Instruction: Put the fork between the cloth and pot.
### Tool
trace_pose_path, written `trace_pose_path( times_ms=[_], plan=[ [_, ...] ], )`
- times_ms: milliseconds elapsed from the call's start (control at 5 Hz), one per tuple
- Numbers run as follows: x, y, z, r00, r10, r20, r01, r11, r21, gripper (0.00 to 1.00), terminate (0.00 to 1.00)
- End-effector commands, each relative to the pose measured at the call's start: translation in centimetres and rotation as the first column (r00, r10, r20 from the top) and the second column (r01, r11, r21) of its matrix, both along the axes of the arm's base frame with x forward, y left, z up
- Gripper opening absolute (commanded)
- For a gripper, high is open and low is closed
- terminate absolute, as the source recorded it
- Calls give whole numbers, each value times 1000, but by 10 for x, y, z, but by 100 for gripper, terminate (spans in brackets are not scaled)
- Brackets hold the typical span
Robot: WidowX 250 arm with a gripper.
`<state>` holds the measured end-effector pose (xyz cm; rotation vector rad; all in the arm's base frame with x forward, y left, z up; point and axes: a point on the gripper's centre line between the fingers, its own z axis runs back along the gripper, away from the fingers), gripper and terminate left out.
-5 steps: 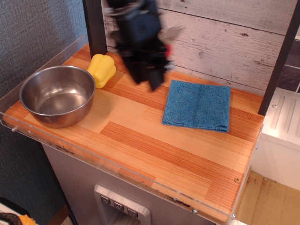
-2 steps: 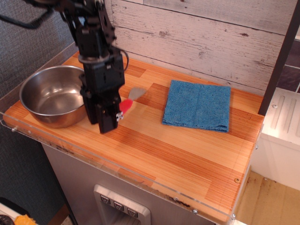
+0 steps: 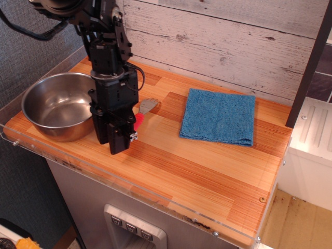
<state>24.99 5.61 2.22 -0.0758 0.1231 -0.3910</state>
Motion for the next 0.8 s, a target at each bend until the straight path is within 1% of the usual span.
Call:
trace_pose_path(
  times_ms=[0,200,400,600],
  plan=[
    [-3,4,60,985,-9,170,10,1000,-6,100,0],
    [-6,9,100,946,80,314,-93,995,26,100,0],
    [-4,17,120,913,190,362,-212,977,20,100,0],
    [2,23,121,911,255,323,-268,963,-5,100,0]
  ],
)
